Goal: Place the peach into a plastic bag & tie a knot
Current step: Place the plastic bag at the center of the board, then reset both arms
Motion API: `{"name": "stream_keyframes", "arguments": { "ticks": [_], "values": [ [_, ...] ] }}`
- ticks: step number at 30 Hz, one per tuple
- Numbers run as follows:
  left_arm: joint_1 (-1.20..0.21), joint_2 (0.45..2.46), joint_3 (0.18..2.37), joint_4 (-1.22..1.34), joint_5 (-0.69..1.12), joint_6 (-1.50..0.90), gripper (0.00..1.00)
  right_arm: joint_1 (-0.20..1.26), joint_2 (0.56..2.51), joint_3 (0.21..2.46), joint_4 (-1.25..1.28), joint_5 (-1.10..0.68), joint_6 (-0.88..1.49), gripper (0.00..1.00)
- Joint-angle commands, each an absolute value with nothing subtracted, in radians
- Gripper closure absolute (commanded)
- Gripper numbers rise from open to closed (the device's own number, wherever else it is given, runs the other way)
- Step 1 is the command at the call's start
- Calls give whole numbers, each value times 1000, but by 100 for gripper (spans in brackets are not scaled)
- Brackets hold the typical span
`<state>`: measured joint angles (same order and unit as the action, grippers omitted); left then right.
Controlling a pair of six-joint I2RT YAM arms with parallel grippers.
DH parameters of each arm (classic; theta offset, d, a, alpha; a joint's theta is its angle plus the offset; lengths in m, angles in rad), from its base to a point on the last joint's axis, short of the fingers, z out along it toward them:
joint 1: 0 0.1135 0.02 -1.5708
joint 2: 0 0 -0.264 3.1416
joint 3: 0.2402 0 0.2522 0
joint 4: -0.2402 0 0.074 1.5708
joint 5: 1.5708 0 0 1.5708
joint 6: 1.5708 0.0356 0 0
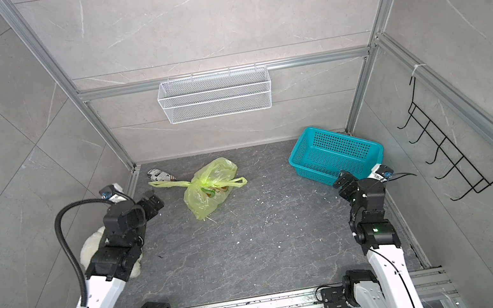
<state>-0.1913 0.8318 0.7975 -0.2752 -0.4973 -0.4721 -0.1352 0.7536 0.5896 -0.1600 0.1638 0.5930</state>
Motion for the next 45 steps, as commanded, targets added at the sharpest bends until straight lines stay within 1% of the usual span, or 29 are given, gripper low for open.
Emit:
{"name": "stream_keyframes", "arguments": {
  "ticks": [1, 3, 5, 6, 7, 8, 10, 13, 14, 15, 17, 19, 20, 21, 24, 26, 28, 30, 31, 33, 45],
  "values": [
    [-72, 852, 659, -76, -543, -518, 0, -120, 841, 487, 40, 127, 490, 0],
    [13, 912, 605, -25, -481, -542, 0, -106, 931, 411, 207, 89, 463, 0],
    [61, 999, 546, 102, -387, -495, 1, -75, 1034, 350, 383, 94, 411, 0],
    [65, 1048, 529, 169, -344, -439, 1, -56, 1081, 349, 458, 124, 397, 0],
    [66, 1091, 537, 187, -321, -403, 1, -48, 1090, 388, 372, 128, 346, 0],
    [66, 1121, 554, 183, -312, -385, 1, -11, 1108, 401, 371, 162, 277, 0],
    [69, 1174, 555, 227, -298, -355, 1, 54, 1158, 364, 495, 227, 170, 0],
    [74, 1258, 532, 327, -294, -281, 1, 112, 1286, 301, 744, 245, 74, 0],
    [87, 1284, 556, 288, -277, -264, 1, 125, 1313, 311, 788, 263, 61, 0],
    [90, 1305, 572, 276, -278, -241, 1, 130, 1313, 330, 741, 244, 38, 0],
    [90, 1330, 524, 386, -249, -172, 1, 131, 1365, 350, 756, 210, 14, 0],
    [91, 1370, 443, 556, -235, -154, 1, 133, 1456, 342, 877, 203, 1, 0],
    [90, 1370, 449, 546, -213, -143, 1, 133, 1491, 339, 918, 212, 5, 0],
    [88, 1367, 430, 592, -182, -112, 1, 133, 1525, 332, 962, 222, 9, 0],
    [83, 1403, 277, 915, -136, -79, 1, 133, 1529, 317, 984, 249, 17, 0],
    [62, 1446, 257, 988, -100, -38, 1, 136, 1536, 331, 976, 255, 14, 0],
    [33, 1519, 291, 1021, -86, 12, 0, 136, 1536, 332, 971, 254, 16, 0],
    [34, 1496, 374, 809, -93, -8, 0, 136, 1534, 336, 958, 255, 18, 0],
    [54, 1515, 364, 866, -61, -15, 0, 136, 1536, 334, 966, 255, 18, 0],
    [55, 1499, 367, 829, -61, -15, 0, 136, 1536, 334, 964, 255, 17, 0],
    [55, 1505, 373, 831, -59, -14, 0, 137, 1536, 330, 971, 256, 14, 0]
  ]
}}
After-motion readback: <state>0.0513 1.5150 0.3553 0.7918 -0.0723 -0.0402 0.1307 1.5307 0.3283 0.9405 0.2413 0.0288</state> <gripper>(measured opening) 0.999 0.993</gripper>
